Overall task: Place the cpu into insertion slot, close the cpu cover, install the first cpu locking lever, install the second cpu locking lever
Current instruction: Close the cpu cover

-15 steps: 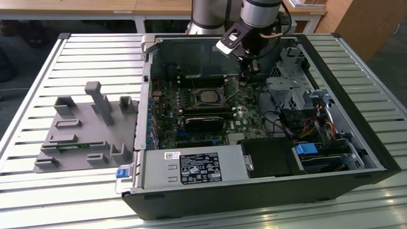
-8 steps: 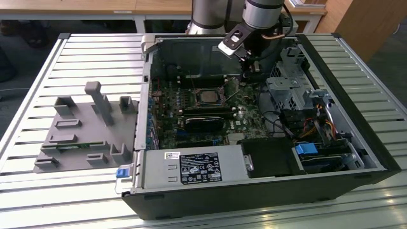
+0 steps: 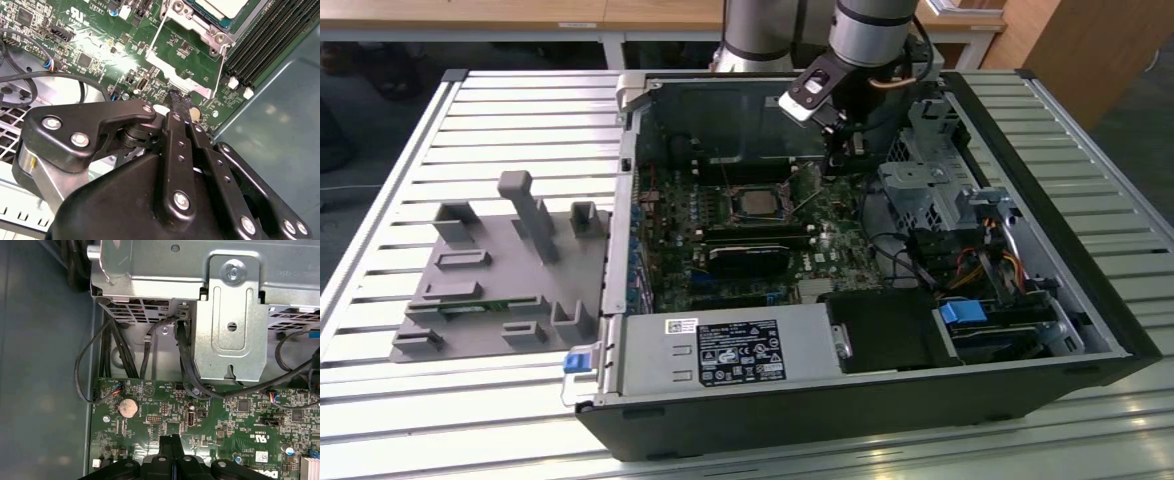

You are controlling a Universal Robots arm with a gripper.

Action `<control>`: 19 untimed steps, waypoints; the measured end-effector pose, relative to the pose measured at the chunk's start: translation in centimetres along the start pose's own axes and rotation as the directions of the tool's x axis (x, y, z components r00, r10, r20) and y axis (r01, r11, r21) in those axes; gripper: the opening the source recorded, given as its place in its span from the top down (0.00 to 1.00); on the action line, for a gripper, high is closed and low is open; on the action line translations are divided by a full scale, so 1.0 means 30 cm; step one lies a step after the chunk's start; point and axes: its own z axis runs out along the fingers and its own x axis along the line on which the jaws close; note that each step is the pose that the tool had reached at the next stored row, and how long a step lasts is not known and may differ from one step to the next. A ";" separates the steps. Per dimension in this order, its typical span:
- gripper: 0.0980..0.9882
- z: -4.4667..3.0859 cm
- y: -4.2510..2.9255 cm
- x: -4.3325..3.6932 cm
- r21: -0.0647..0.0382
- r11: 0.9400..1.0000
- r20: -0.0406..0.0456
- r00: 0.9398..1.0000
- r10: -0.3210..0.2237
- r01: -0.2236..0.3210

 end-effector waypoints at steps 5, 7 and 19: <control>0.99 0.006 -0.004 0.000 0.001 1.000 0.000 1.000 0.000 0.000; 0.99 0.007 -0.010 0.000 0.001 1.000 0.000 1.000 0.000 0.000; 0.99 0.014 -0.073 0.002 0.001 1.000 0.000 1.000 0.000 0.000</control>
